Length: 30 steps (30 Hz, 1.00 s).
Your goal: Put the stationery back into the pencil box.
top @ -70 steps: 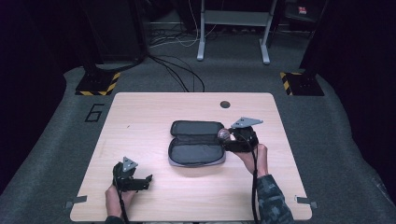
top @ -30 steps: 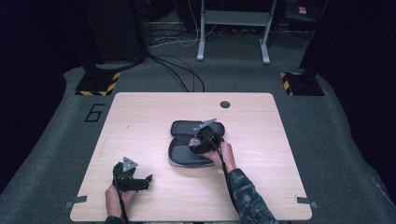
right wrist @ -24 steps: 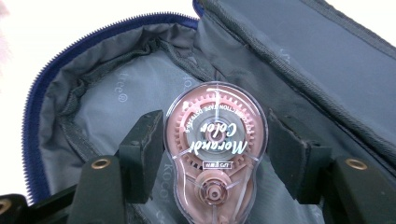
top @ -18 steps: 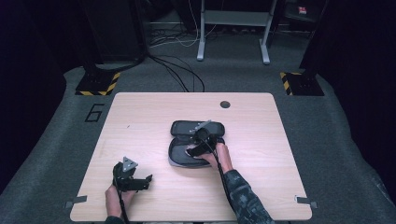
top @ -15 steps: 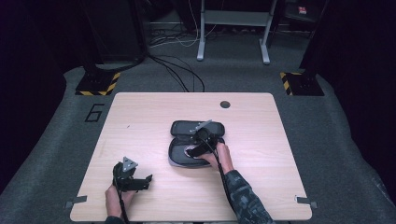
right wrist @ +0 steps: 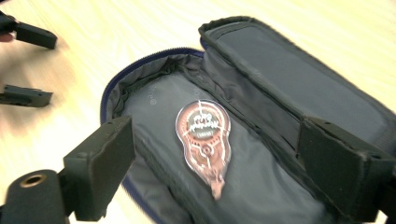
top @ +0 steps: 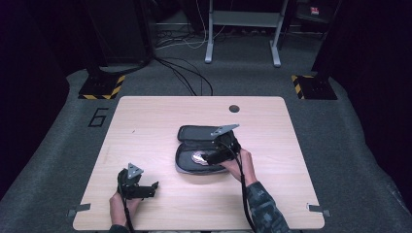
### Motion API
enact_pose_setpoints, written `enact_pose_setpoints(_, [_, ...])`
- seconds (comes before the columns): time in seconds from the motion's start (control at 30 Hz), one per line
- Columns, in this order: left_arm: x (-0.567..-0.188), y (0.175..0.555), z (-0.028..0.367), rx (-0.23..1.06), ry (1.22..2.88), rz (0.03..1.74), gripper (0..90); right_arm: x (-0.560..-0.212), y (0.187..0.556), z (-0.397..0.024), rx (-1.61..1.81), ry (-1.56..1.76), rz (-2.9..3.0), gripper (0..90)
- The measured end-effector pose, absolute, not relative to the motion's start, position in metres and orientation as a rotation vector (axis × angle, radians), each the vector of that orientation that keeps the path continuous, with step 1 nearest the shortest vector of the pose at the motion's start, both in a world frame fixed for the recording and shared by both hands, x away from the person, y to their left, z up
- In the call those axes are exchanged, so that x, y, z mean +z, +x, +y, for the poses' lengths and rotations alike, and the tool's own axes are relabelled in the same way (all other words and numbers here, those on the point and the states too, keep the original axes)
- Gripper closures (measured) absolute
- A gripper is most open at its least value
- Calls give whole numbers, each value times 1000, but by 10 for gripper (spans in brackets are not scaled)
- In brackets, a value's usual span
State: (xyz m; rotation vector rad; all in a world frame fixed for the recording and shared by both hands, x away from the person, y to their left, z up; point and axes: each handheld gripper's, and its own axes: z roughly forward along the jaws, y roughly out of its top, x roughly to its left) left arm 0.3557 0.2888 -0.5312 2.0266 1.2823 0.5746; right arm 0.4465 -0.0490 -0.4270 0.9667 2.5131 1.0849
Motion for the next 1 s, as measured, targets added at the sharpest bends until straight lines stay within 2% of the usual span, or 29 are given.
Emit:
enact_pose_setpoints(0.33, [-531,356,289,575,2027,1282,27,-425,419,-110,1089,1053,2392,95])
enact_pose_setpoints(0.43, [-531,356,289,574,2027,1282,27,-436,412,-130,1051,1096,2365,87])
enact_pose_setpoints(0.7, [-531,356,289,573,2027,1282,28,-493,393,-192,958,1311,2287,59])
enact_pose_setpoints(1.0, [-531,356,289,574,2027,1282,28,-522,372,-220,926,1358,2187,29])
